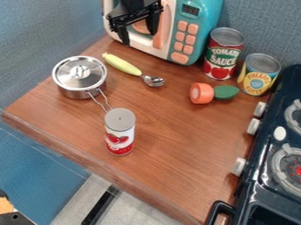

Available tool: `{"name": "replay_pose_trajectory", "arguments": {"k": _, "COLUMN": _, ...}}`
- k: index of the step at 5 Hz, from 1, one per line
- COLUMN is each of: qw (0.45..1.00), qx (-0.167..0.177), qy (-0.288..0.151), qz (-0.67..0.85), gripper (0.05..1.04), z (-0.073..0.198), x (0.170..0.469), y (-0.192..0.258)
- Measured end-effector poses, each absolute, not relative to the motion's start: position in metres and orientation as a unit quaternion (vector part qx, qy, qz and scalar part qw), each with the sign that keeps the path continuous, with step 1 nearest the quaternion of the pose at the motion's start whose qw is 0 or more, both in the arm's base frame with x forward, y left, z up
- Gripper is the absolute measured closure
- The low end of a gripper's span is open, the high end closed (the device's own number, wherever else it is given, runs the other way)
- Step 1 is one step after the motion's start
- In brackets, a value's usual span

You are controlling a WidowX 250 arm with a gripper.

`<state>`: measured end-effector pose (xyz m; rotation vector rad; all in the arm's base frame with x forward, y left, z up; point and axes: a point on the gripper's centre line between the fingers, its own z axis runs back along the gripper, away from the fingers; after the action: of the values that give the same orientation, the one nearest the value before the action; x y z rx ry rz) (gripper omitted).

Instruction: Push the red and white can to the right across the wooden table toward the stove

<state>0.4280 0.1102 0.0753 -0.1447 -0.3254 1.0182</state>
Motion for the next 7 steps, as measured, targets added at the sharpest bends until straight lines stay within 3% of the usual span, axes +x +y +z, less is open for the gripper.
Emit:
{"name": "replay_pose_trajectory", "arguments": {"k": 2, "qw": 0.847, "qx": -0.062, "qy": -0.116, "qz": 0.515, "gripper": 0.084, "z": 0.044, "x": 0.403, "y": 0.105}}
{"name": "replay_pose_trajectory", "arguments": {"k": 3, "qw": 0.821, "qx": -0.068, "qy": -0.131, "qz": 0.551, "gripper": 0.084, "z": 0.062, "x": 0.383, "y": 0.104}}
{"name": "replay_pose_trajectory", "arguments": {"k": 4, "qw": 0.785, "qx": -0.070, "qy": -0.134, "qz": 0.601, "gripper": 0.084, "z": 0.072, "x": 0.351, "y": 0.095}}
{"name": "replay_pose_trajectory", "arguments": {"k": 7, "qw": 0.609, "qx": -0.063, "qy": -0.079, "qz": 0.786, "gripper": 0.084, "z": 0.082, "x": 0.267, "y": 0.055}}
